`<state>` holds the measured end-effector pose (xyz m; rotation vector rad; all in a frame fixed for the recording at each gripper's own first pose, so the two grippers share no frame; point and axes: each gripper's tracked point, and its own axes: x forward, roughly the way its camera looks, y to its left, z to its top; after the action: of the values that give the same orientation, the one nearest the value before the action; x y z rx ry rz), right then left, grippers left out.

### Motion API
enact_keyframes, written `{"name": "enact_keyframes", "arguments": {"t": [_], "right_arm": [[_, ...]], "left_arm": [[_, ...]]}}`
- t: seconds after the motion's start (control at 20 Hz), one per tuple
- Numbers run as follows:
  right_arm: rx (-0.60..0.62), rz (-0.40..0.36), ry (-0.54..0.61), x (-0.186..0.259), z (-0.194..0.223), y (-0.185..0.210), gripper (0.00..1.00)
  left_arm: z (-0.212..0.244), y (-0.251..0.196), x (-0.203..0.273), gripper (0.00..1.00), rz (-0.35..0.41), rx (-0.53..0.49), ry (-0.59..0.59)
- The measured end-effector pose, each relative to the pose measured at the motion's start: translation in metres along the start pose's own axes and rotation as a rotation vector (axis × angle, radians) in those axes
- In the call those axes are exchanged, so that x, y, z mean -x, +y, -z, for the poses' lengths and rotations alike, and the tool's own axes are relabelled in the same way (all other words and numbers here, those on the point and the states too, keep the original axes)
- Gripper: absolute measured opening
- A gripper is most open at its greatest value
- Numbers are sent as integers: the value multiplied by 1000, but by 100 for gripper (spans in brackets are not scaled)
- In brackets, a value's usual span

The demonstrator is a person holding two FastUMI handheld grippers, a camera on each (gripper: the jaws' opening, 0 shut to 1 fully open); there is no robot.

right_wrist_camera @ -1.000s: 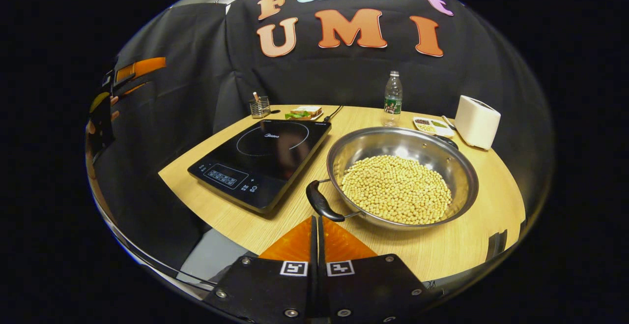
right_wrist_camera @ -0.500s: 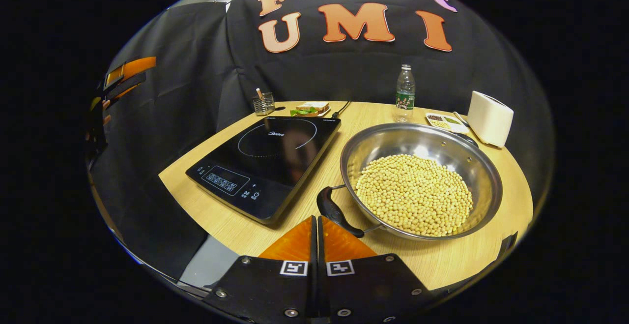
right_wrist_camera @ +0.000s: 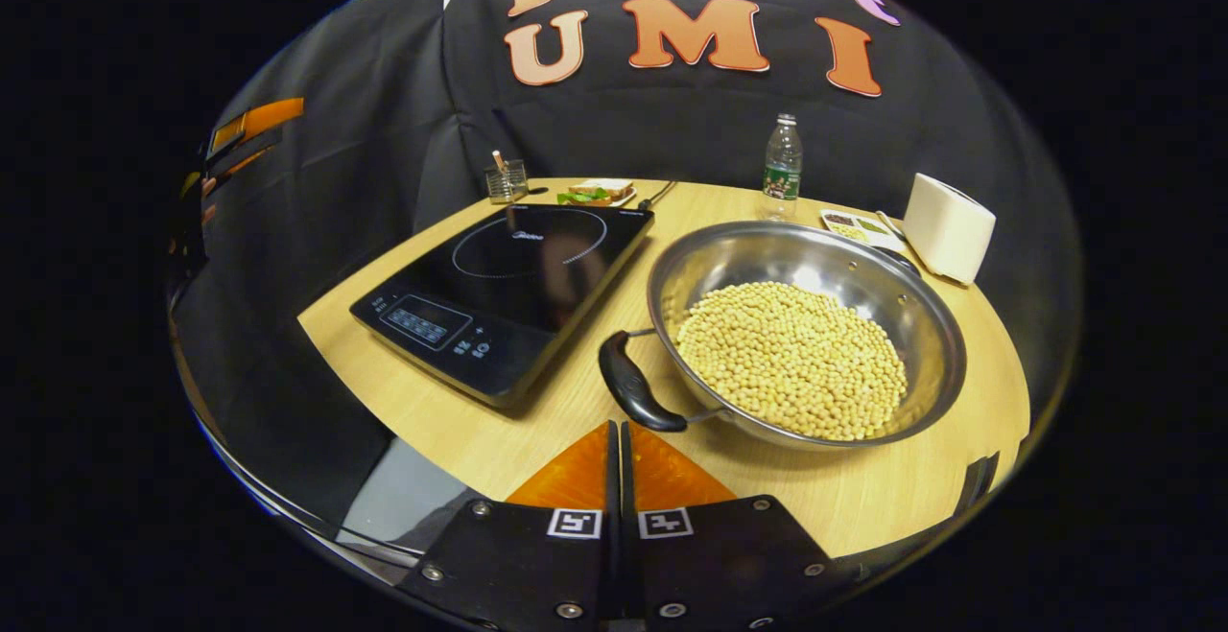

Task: First push the handle of the pot to place it horizontally, then grasp the pot with both hands and set it on the induction cooktop.

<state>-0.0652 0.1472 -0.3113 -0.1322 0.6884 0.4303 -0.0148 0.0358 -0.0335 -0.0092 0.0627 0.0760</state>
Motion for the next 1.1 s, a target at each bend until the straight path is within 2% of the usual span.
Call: {"name": "enact_keyframes", "arguments": {"t": [0.15, 0.75, 1.1], "right_arm": [[-52, -11, 12, -2, 1, 1, 0], [-114, -55, -9, -35, -27, 21, 0], [-235, -71, -48, -63, -44, 30, 0]], "left_arm": [[4, -2, 0, 97, 4, 12, 4], [9, 2, -5, 97, -4, 13, 19], [12, 2, -6, 97, -7, -2, 19]]}}
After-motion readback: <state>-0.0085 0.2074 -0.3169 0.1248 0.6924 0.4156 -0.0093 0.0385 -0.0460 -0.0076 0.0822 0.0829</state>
